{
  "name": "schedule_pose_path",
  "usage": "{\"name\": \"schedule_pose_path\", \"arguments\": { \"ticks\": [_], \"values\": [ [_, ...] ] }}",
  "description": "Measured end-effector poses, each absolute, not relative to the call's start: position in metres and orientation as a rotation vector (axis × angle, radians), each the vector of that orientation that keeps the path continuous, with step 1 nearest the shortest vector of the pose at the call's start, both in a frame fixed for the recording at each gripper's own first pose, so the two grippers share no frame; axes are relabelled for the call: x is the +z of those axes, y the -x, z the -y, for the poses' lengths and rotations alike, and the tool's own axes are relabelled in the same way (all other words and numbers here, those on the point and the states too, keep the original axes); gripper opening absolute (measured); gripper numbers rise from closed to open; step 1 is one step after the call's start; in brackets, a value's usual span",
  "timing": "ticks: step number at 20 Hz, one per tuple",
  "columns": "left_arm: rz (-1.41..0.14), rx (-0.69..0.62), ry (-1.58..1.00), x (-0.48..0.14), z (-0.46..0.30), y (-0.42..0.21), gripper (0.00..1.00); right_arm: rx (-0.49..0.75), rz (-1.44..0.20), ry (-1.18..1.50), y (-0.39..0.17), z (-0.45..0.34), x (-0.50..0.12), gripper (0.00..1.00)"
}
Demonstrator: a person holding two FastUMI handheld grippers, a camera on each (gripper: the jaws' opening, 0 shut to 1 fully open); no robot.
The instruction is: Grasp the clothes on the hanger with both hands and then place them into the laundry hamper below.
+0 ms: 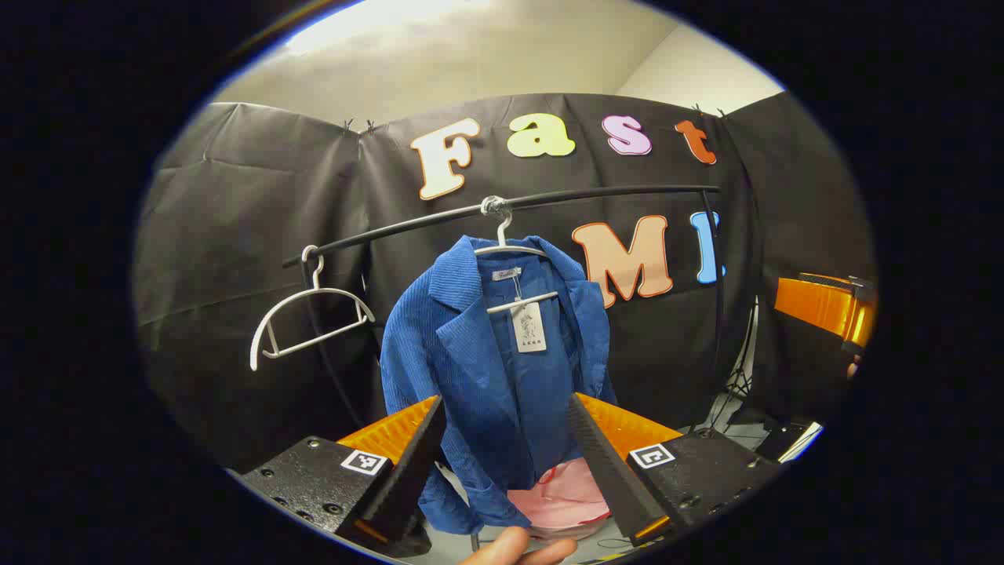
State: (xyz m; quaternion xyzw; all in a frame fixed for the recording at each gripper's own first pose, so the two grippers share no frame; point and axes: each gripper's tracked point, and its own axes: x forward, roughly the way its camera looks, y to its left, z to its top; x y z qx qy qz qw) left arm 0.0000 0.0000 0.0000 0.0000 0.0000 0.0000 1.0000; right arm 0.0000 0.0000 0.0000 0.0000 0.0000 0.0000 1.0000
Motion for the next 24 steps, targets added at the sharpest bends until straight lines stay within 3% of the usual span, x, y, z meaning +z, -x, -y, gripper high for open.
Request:
{"name": "schedule_pose_path", "arguments": {
  "ticks": [1,3,4,7,8,11,13,14,18,19,22,24],
  "values": [
    [0.006,-0.003,0.001,0.001,0.003,0.0,0.96,0.002,0.003,-0.002,0.001,0.002,-0.001,0.93],
    [0.012,-0.012,-0.002,0.003,0.009,-0.001,0.96,0.008,0.013,-0.01,0.003,0.006,0.001,0.99],
    [0.017,-0.017,-0.002,0.005,0.011,0.0,1.0,0.012,0.016,-0.014,0.003,0.008,0.001,0.99],
    [0.023,-0.028,0.0,0.006,0.016,-0.003,0.96,0.014,0.014,-0.016,0.0,0.011,0.001,0.98],
    [0.021,-0.028,-0.001,0.006,0.017,-0.005,1.0,0.014,0.012,-0.018,-0.001,0.01,0.001,0.99],
    [0.025,-0.02,0.008,0.009,0.018,-0.011,0.96,-0.007,0.019,-0.019,-0.005,0.014,0.004,0.99],
    [0.025,-0.013,0.011,0.01,0.018,-0.014,1.0,-0.037,0.031,-0.009,-0.006,0.02,0.004,0.99],
    [0.026,-0.008,0.01,0.01,0.017,-0.015,0.96,-0.044,0.03,-0.008,-0.009,0.022,0.004,0.99],
    [0.035,0.001,-0.007,0.01,0.015,-0.023,0.96,-0.052,0.012,-0.049,-0.023,0.024,-0.001,0.99],
    [0.039,0.003,-0.013,0.01,0.014,-0.026,0.92,-0.047,0.006,-0.062,-0.028,0.023,-0.005,0.99],
    [0.03,0.004,-0.01,0.006,0.012,-0.037,1.0,-0.039,-0.009,-0.084,-0.044,0.022,-0.01,0.98],
    [0.018,0.006,0.007,0.003,0.008,-0.05,1.0,-0.035,-0.021,-0.088,-0.055,0.018,-0.012,0.99]
  ]
}}
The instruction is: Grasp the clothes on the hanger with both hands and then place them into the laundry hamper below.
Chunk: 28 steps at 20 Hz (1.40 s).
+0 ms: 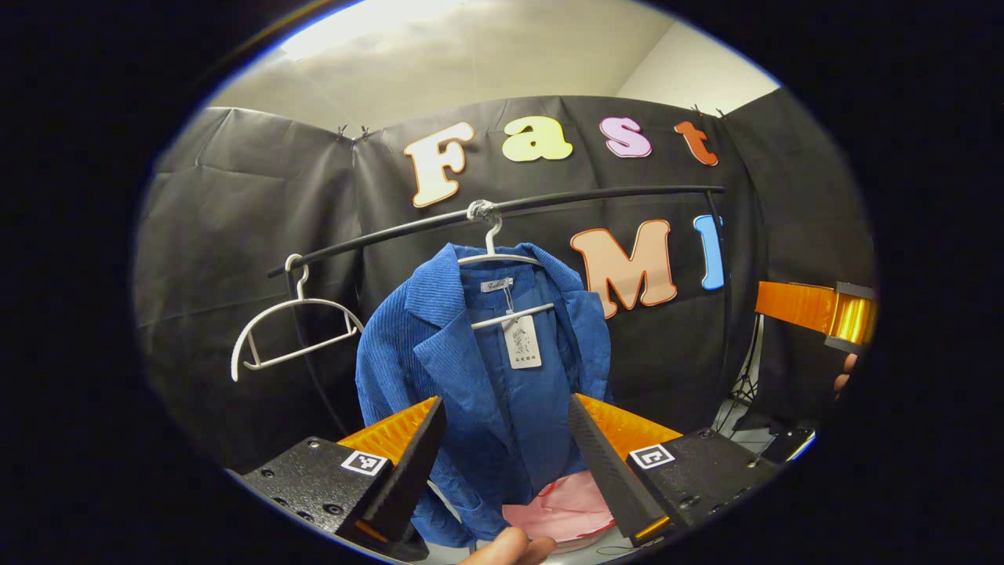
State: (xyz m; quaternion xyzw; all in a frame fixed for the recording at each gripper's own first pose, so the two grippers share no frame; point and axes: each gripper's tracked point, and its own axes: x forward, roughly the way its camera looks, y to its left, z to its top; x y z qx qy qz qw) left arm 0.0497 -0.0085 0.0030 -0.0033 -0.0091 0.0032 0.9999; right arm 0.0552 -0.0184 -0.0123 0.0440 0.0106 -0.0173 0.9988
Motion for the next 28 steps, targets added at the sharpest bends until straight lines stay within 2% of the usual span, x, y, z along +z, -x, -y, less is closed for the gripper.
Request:
{"name": "schedule_pose_path", "arguments": {
  "ticks": [1,2,3,6,8,9,11,13,15,16,18,19,23,24,25,27,28],
  "values": [
    [0.019,0.007,0.012,0.003,0.008,-0.057,1.0,-0.031,-0.027,-0.085,-0.061,0.017,-0.014,0.99],
    [0.018,0.01,0.01,0.003,0.005,-0.068,0.92,-0.03,-0.032,-0.081,-0.066,0.017,-0.014,0.99],
    [0.015,0.019,0.003,0.002,0.002,-0.077,0.96,-0.031,-0.038,-0.08,-0.071,0.016,-0.014,0.99],
    [-0.013,0.032,0.012,-0.006,-0.002,-0.109,0.91,-0.048,-0.04,-0.087,-0.084,0.019,-0.013,0.99],
    [-0.033,0.048,0.024,-0.012,-0.008,-0.127,1.0,-0.062,-0.045,-0.088,-0.09,0.021,-0.014,0.99],
    [-0.03,0.057,0.022,-0.013,-0.011,-0.137,0.96,-0.066,-0.049,-0.083,-0.092,0.022,-0.016,0.99],
    [-0.017,0.068,0.016,-0.013,-0.016,-0.153,1.0,-0.076,-0.058,-0.068,-0.097,0.022,-0.02,0.99],
    [-0.026,0.081,0.017,-0.019,-0.02,-0.167,0.96,-0.079,-0.067,-0.062,-0.101,0.019,-0.023,0.99],
    [-0.036,0.094,0.015,-0.026,-0.021,-0.175,1.0,-0.075,-0.08,-0.06,-0.103,0.014,-0.027,0.99],
    [-0.039,0.099,0.007,-0.03,-0.021,-0.178,0.96,-0.071,-0.082,-0.06,-0.105,0.011,-0.027,0.99],
    [-0.033,0.103,-0.012,-0.033,-0.02,-0.181,1.0,-0.061,-0.092,-0.059,-0.11,0.006,-0.033,0.99],
    [-0.029,0.106,-0.022,-0.033,-0.02,-0.182,0.96,-0.061,-0.099,-0.057,-0.112,0.003,-0.038,0.99],
    [-0.056,0.117,0.013,-0.042,-0.02,-0.189,1.0,-0.049,-0.137,-0.06,-0.128,-0.006,-0.054,0.99],
    [-0.076,0.142,0.01,-0.046,-0.026,-0.193,0.96,-0.041,-0.149,-0.057,-0.134,-0.009,-0.058,0.99],
    [-0.092,0.175,-0.002,-0.046,-0.034,-0.199,1.0,-0.037,-0.161,-0.054,-0.139,-0.011,-0.061,0.99],
    [-0.07,0.2,0.017,-0.04,-0.045,-0.208,0.97,-0.026,-0.18,-0.046,-0.15,-0.014,-0.067,0.99],
    [-0.075,0.217,0.044,-0.039,-0.05,-0.211,1.0,-0.018,-0.189,-0.041,-0.155,-0.016,-0.069,0.99]
  ]
}}
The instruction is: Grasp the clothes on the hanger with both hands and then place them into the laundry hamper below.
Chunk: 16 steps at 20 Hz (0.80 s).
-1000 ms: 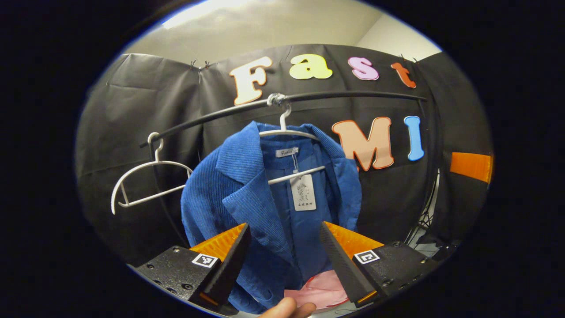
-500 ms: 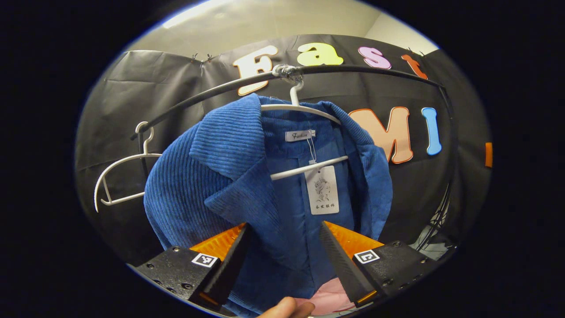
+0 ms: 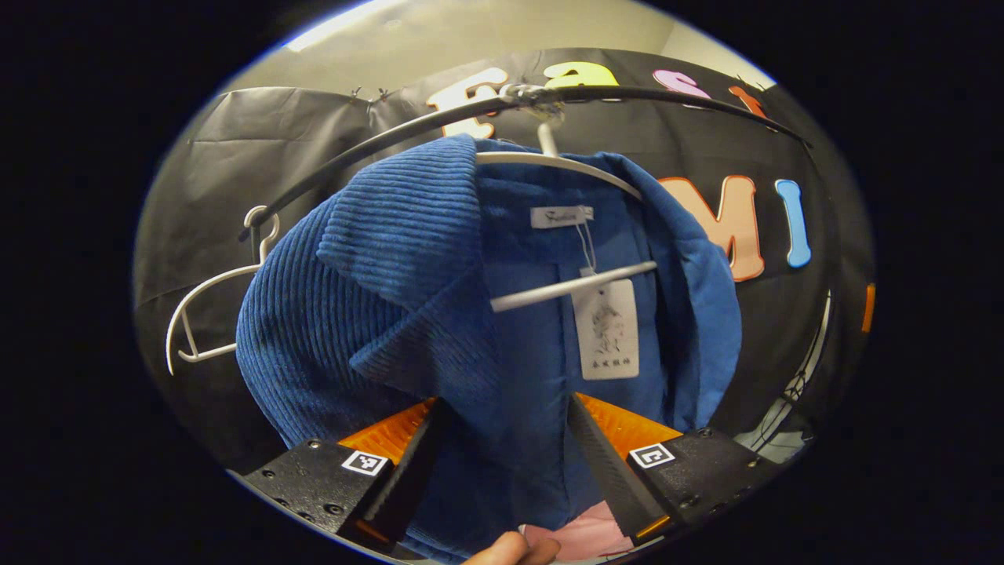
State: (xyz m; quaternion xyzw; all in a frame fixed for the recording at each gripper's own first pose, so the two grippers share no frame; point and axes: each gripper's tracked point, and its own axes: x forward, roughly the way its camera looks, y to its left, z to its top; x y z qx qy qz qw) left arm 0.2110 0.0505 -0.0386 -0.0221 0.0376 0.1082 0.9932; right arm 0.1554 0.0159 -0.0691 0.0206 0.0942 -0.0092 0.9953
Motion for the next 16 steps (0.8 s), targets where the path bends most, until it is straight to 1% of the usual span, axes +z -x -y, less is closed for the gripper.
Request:
{"name": "schedule_pose_path", "arguments": {
  "ticks": [1,2,4,5,8,11,12,13,14,16],
  "values": [
    [-0.071,0.229,0.054,-0.038,-0.058,-0.213,0.95,-0.009,-0.198,-0.037,-0.162,-0.019,-0.073,0.99],
    [-0.058,0.249,0.045,-0.034,-0.066,-0.215,0.94,0.0,-0.206,-0.035,-0.17,-0.023,-0.076,0.99],
    [-0.05,0.244,0.015,-0.032,-0.073,-0.221,0.86,0.023,-0.222,-0.034,-0.185,-0.032,-0.082,0.99],
    [-0.05,0.221,-0.013,-0.031,-0.073,-0.221,0.78,0.033,-0.229,-0.032,-0.191,-0.038,-0.086,0.99],
    [-0.053,0.17,-0.056,-0.034,-0.083,-0.223,0.45,0.069,-0.243,-0.022,-0.208,-0.054,-0.09,0.99],
    [-0.089,0.084,-0.003,-0.037,-0.082,-0.218,0.12,0.099,-0.255,-0.016,-0.226,-0.064,-0.096,0.99],
    [-0.103,0.055,0.028,-0.04,-0.081,-0.216,0.02,0.103,-0.257,-0.016,-0.233,-0.065,-0.098,0.99],
    [-0.121,0.032,0.05,-0.04,-0.079,-0.212,0.04,0.105,-0.26,-0.018,-0.24,-0.066,-0.102,0.99],
    [-0.136,0.0,0.069,-0.042,-0.073,-0.206,0.02,0.11,-0.267,-0.023,-0.247,-0.067,-0.105,0.99],
    [-0.139,-0.073,0.075,-0.039,-0.062,-0.197,0.01,0.11,-0.279,-0.02,-0.258,-0.067,-0.113,0.99]
  ]
}}
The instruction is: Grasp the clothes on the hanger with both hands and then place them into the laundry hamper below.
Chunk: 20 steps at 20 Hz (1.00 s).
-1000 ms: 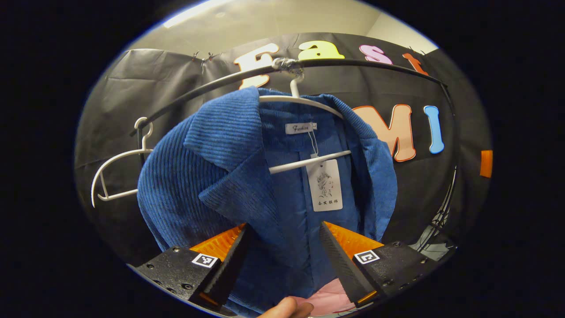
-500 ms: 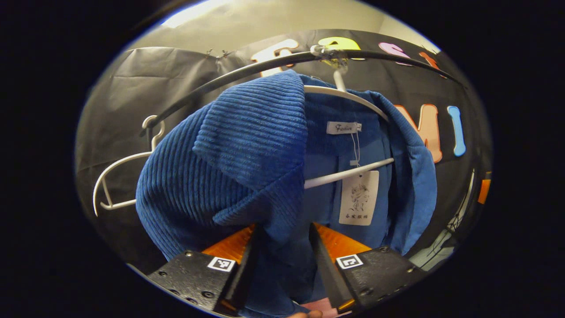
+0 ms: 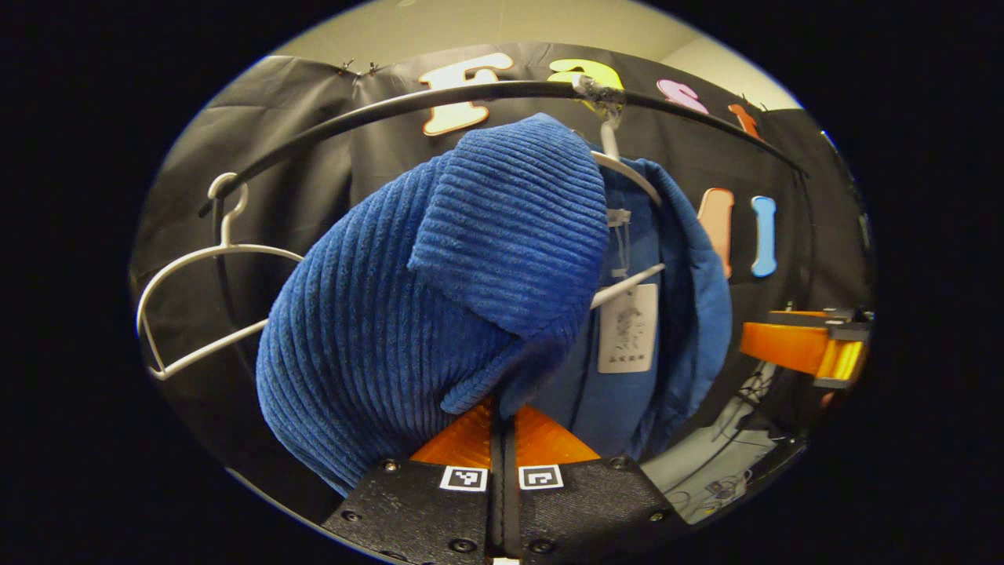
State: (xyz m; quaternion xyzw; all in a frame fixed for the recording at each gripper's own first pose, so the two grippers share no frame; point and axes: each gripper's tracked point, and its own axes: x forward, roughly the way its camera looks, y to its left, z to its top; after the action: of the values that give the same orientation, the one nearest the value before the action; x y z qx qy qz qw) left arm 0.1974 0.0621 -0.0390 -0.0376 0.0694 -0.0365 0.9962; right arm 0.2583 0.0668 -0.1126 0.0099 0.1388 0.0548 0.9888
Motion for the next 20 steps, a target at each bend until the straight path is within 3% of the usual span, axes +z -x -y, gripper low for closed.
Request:
{"name": "schedule_pose_path", "arguments": {
  "ticks": [10,15,16,20],
  "values": [
    [-0.127,-0.299,0.093,-0.009,-0.024,-0.128,0.0,0.088,-0.278,-0.03,-0.312,-0.072,-0.13,0.99],
    [-0.125,-0.319,0.131,0.013,-0.038,-0.101,0.0,0.083,-0.257,-0.054,-0.342,-0.073,-0.123,0.99],
    [-0.121,-0.323,0.13,0.019,-0.039,-0.096,0.0,0.095,-0.267,-0.062,-0.347,-0.077,-0.124,0.93],
    [-0.092,-0.311,0.109,0.041,-0.062,-0.073,0.0,0.064,-0.271,-0.11,-0.345,-0.076,-0.122,0.02]
  ]
}}
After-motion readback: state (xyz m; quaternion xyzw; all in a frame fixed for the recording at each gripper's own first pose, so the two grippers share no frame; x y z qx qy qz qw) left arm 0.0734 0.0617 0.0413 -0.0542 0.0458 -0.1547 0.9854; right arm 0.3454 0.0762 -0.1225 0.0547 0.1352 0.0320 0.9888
